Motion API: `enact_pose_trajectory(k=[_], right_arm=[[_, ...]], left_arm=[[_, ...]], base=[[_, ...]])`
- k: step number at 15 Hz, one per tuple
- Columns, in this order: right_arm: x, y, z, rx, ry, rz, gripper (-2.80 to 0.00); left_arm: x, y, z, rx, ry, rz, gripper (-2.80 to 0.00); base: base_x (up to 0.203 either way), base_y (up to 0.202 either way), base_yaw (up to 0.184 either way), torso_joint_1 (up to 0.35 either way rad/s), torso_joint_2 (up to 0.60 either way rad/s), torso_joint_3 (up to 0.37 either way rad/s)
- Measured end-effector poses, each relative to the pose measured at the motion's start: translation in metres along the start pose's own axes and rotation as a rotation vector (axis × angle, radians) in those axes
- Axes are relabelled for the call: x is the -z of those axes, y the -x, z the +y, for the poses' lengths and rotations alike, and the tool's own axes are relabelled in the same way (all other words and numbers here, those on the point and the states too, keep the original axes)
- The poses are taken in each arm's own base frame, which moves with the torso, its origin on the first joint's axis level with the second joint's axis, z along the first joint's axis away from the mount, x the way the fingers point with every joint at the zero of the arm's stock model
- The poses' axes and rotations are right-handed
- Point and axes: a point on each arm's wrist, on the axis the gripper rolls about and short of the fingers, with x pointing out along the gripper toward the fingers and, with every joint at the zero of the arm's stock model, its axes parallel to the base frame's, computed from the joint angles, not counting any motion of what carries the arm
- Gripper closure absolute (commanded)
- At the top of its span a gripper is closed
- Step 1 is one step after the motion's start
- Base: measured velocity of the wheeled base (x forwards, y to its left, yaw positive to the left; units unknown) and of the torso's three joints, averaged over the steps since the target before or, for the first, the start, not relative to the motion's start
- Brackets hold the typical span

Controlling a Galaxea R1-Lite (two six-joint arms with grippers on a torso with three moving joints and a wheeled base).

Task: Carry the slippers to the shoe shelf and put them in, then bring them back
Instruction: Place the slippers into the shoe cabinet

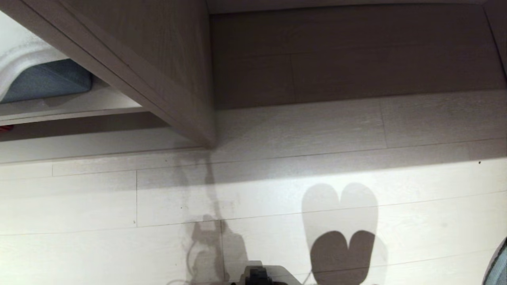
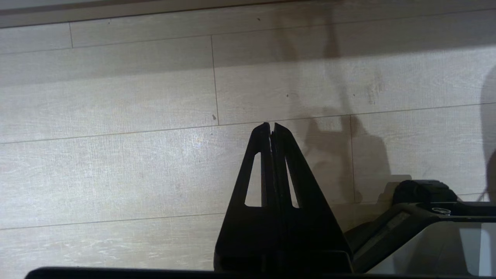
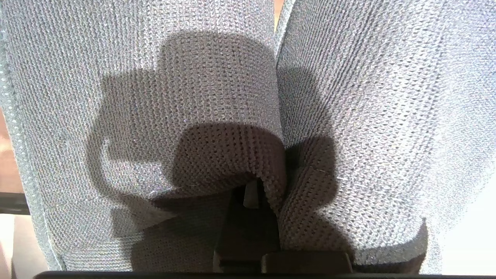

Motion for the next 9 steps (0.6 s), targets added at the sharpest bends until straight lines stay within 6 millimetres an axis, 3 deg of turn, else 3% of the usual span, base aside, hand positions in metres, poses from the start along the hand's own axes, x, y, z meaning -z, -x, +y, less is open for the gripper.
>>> enact_pose_trajectory(k=[9], right_arm=[[0.0, 0.0, 0.0, -0.001, -0.005, 0.0, 0.0]], left_arm=[[0.0, 0.0, 0.0, 0.0, 0.0, 0.0, 0.0]], base=[[0.0, 0.0, 0.0, 0.002, 0.0, 0.2]])
